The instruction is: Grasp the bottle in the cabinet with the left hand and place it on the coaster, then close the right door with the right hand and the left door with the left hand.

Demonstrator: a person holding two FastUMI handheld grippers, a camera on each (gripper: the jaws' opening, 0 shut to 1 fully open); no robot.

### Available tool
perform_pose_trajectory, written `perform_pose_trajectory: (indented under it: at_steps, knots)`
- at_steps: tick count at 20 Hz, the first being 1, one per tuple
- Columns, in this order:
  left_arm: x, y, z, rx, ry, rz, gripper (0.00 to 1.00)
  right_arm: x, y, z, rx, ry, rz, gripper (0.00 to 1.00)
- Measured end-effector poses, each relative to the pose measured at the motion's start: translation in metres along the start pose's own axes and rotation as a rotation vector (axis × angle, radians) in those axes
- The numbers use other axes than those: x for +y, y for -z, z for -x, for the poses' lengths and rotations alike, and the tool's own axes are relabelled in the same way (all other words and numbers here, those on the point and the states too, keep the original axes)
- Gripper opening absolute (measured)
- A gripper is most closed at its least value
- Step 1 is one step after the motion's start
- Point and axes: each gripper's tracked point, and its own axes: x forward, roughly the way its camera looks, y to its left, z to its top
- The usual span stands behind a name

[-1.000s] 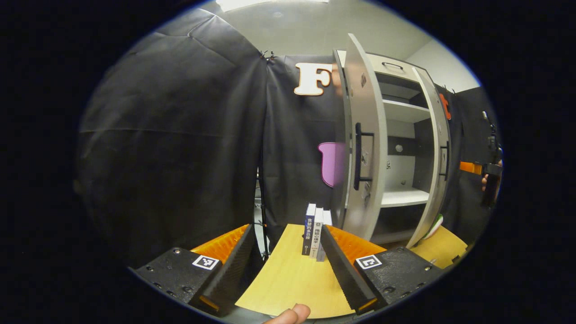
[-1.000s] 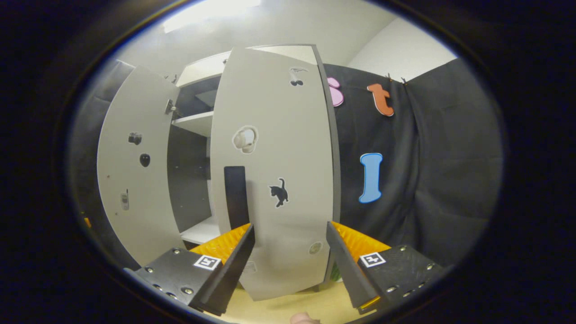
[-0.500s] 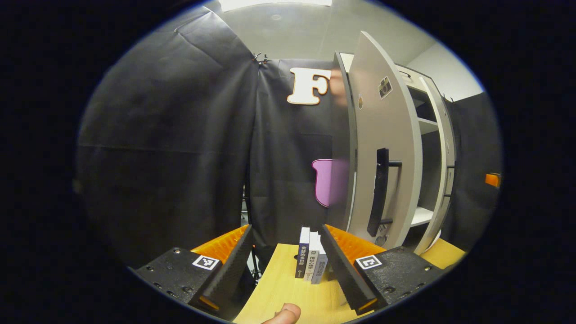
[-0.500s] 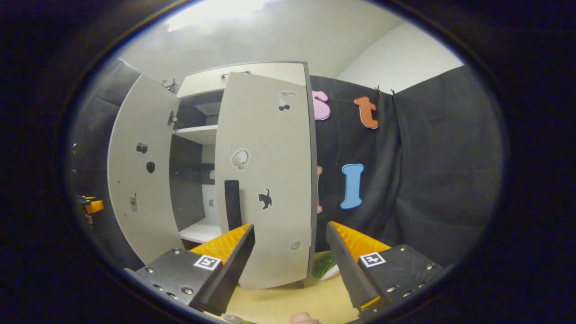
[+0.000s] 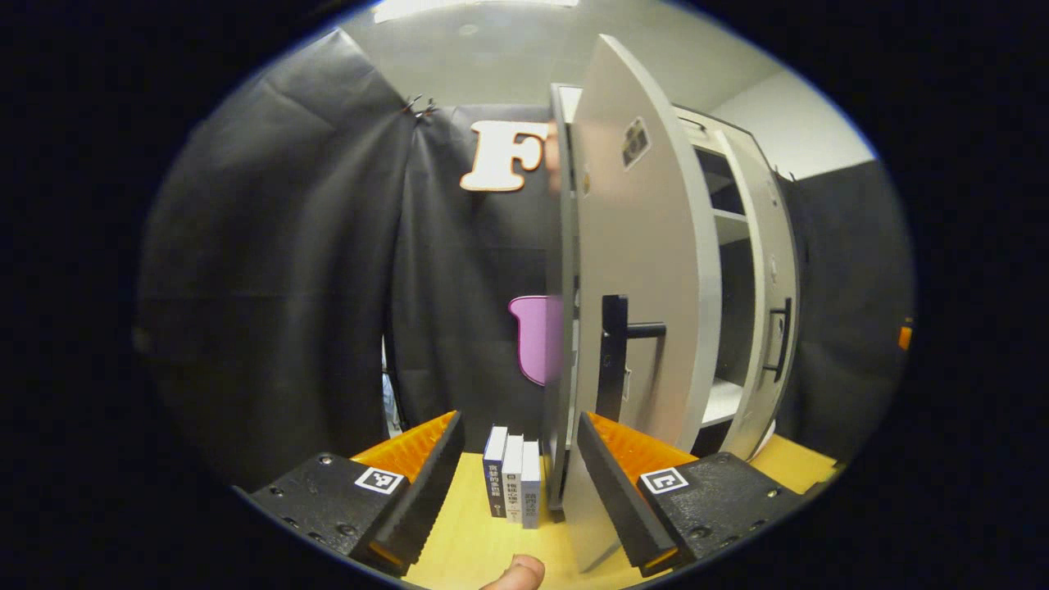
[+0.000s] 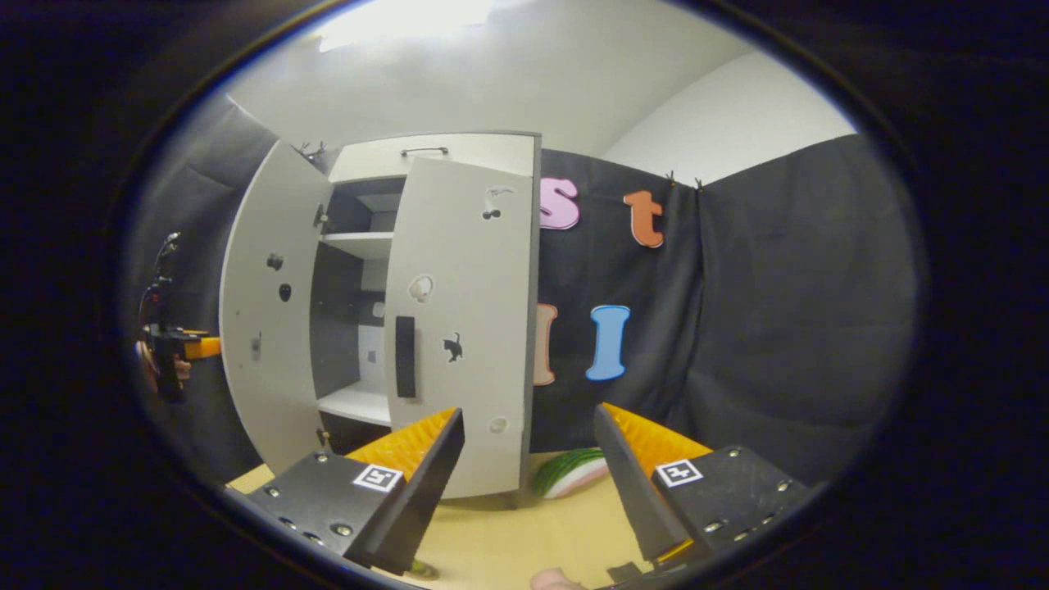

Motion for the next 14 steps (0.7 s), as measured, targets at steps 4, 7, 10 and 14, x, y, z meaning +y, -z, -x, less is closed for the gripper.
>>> perform_pose_trajectory:
  at_steps: [4,7,10,14]
  knots:
    - [-0.039,0.006,-0.004,0.028,0.053,0.065,0.88,-0.005,0.004,0.008,0.0,-0.018,-0.014,0.96]
    - [-0.056,0.002,-0.006,0.026,0.056,0.055,0.9,-0.018,0.005,0.009,0.003,-0.014,0.0,0.94]
    - [-0.065,0.003,-0.009,0.022,0.051,0.04,0.9,-0.022,0.008,0.008,0.007,-0.026,0.002,0.96]
    - [-0.066,0.005,-0.013,0.032,0.031,0.056,0.9,-0.025,0.011,0.002,0.018,-0.034,0.006,0.94]
